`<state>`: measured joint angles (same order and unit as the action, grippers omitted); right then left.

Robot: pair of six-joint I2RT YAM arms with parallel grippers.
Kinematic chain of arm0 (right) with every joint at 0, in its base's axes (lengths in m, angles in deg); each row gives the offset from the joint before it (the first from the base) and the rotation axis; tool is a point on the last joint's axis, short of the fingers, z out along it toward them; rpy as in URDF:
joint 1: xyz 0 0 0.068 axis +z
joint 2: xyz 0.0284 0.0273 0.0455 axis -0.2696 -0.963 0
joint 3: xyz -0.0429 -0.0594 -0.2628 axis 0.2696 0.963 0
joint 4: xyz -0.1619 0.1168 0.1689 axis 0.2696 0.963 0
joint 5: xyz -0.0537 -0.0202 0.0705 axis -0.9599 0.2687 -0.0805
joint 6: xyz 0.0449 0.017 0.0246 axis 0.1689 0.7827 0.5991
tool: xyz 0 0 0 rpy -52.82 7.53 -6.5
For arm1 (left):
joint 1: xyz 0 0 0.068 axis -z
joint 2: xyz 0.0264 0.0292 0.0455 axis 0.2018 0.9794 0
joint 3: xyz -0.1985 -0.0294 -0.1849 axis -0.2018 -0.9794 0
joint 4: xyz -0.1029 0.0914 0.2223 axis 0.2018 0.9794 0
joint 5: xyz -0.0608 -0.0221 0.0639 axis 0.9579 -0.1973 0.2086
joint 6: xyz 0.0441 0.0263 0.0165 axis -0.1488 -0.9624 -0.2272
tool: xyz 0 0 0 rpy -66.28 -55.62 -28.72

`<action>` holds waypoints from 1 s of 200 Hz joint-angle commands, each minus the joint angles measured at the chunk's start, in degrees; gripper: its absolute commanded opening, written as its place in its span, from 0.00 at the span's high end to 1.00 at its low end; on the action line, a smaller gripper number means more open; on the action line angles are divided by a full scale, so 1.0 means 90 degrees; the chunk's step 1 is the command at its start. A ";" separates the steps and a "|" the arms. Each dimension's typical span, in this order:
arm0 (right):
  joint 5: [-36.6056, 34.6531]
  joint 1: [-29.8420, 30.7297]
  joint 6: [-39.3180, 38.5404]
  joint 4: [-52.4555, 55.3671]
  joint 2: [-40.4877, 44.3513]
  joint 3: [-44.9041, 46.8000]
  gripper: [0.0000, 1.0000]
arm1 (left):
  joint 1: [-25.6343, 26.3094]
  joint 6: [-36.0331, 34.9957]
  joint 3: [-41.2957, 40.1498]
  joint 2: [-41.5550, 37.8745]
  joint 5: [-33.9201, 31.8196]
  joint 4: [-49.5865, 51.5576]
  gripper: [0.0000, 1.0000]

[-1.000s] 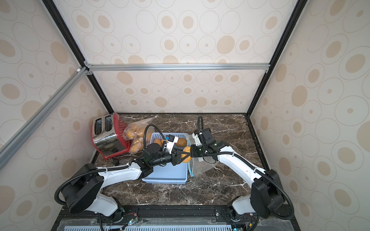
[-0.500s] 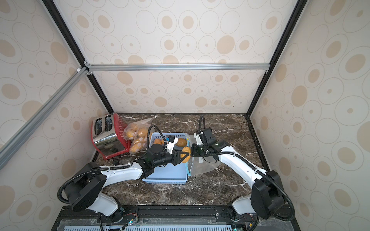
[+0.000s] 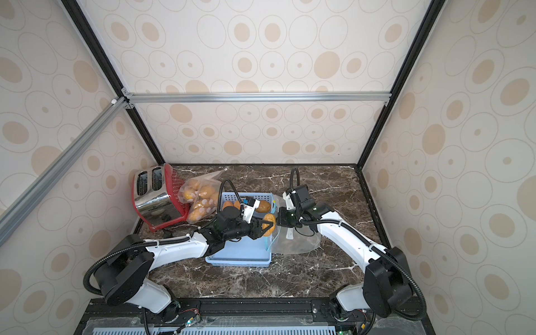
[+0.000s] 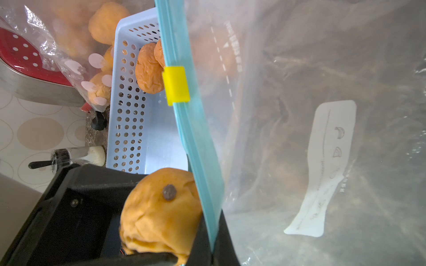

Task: Put the potatoes into a zipper bag and zip it
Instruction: Place the potato into the zipper food storage bag.

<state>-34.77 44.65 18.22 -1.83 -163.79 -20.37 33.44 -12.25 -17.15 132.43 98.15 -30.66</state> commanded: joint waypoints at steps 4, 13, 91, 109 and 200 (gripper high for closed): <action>0.0876 0.0133 0.0229 -0.0555 0.0101 -0.0171 1.00 | 0.0146 -0.0320 0.0322 0.0192 0.0063 0.0716 0.56; 0.0811 0.0136 0.0251 -0.0557 0.0117 -0.0181 1.00 | 0.0162 -0.0357 0.0337 0.0209 0.0051 0.0821 0.56; 0.0691 0.0131 0.0395 -0.0679 0.0099 -0.0237 1.00 | 0.0318 -0.0381 0.0244 0.0277 0.0037 0.0954 0.55; 0.0736 0.0142 0.0428 -0.0727 0.0080 -0.0225 1.00 | 0.0348 -0.0388 0.0312 0.0309 0.0049 0.0974 0.54; 0.0823 0.0135 0.0416 -0.0721 0.0106 -0.0203 1.00 | 0.0373 -0.0672 0.1084 -0.0144 0.0233 0.1568 0.42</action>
<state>-28.02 45.62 21.06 -7.27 -163.79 -21.04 36.08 -16.53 -10.75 133.78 98.35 -17.50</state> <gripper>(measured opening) 0.042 0.570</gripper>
